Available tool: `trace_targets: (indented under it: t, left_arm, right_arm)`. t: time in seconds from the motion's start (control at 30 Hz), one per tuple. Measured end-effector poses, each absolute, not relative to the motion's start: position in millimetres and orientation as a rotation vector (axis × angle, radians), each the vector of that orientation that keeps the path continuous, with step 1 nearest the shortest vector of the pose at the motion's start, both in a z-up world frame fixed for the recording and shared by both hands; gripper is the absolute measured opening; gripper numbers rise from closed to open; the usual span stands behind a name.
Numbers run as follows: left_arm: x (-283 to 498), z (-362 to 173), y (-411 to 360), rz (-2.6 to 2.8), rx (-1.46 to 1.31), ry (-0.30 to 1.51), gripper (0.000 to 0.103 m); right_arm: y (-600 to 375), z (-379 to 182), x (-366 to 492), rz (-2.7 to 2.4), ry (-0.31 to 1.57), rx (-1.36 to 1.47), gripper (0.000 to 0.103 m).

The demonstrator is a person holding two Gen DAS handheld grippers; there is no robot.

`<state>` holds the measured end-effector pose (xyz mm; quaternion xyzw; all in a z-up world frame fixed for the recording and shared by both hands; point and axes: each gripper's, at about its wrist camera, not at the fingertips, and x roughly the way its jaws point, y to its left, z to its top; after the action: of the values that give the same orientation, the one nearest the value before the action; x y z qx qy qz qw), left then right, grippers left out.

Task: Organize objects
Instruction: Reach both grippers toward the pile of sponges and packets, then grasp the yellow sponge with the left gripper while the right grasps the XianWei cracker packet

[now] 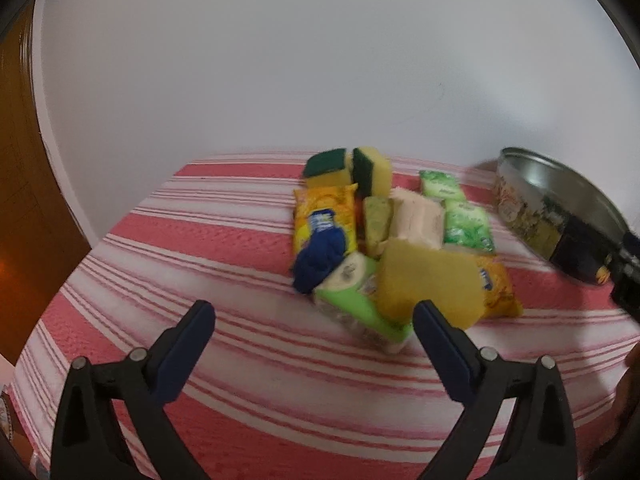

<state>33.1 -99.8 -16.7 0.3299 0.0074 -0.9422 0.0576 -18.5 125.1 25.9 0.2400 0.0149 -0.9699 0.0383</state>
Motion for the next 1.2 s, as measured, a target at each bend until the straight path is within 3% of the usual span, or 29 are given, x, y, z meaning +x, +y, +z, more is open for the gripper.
trace_targets:
  t: [0.27,0.43,0.77,1.2]
  left_arm:
    - [8,-13,-53,-2.942,1.027,-0.098,0.100]
    - [-18,-31,-40,-2.891,1.150,-0.191,0.070]
    - [11,-15,-72,-2.962,1.039,-0.101,0.068]
    - [32,-4,-124,-2.872,0.961,-0.036,0.068]
  right_arm:
    - [128,27,-16,-3.052,0.073,0.703,0.103]
    - [128,24,-22,-3.010,0.073,0.757,0.103]
    - [120,12,-31,-2.859,0.003,0.874,0.103]
    - [36,-26,-70,-2.551,0.041,1.209,0.102]
